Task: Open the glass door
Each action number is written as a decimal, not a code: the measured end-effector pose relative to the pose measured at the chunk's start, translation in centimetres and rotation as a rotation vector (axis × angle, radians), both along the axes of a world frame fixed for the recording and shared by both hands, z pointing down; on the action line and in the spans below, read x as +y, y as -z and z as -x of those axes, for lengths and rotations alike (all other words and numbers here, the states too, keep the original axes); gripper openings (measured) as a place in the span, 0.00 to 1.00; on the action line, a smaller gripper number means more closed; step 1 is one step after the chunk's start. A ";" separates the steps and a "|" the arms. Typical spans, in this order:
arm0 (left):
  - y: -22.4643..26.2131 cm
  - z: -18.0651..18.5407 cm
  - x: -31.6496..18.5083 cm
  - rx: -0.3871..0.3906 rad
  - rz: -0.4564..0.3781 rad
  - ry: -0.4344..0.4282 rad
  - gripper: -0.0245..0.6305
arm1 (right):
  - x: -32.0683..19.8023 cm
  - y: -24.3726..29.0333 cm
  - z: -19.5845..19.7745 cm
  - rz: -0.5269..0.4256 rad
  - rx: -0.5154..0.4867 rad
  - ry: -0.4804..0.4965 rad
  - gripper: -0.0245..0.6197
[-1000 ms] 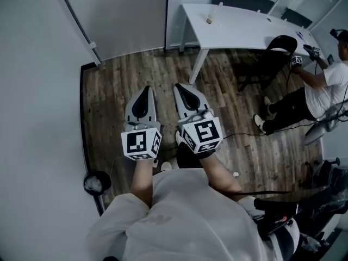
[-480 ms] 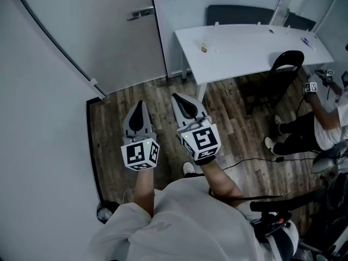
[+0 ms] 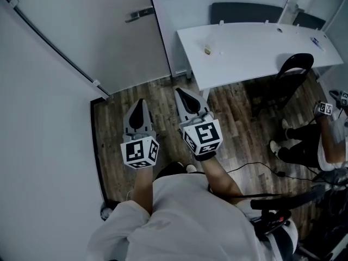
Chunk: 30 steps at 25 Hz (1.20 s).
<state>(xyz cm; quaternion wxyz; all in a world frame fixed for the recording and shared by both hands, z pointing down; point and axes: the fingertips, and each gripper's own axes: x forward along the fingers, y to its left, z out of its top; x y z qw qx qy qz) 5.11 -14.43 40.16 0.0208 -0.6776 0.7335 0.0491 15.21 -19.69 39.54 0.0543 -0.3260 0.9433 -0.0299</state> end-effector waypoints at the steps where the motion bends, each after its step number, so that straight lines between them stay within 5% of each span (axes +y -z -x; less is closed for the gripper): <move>1: 0.4 -0.2 -0.6 -0.006 -0.009 -0.008 0.04 | -0.4 0.3 0.1 -0.007 -0.006 -0.002 0.04; 12: -0.9 0.9 -7.5 -0.003 -0.023 -0.087 0.04 | -6.2 -1.0 1.6 -0.025 0.026 -0.064 0.04; 20: -2.7 6.2 -16.7 0.039 -0.019 -0.184 0.04 | -13.9 -2.7 7.9 -0.013 0.074 -0.119 0.04; 30: -0.8 23.2 -29.5 0.020 0.010 -0.257 0.04 | -26.6 -0.2 26.0 -0.035 0.067 -0.115 0.04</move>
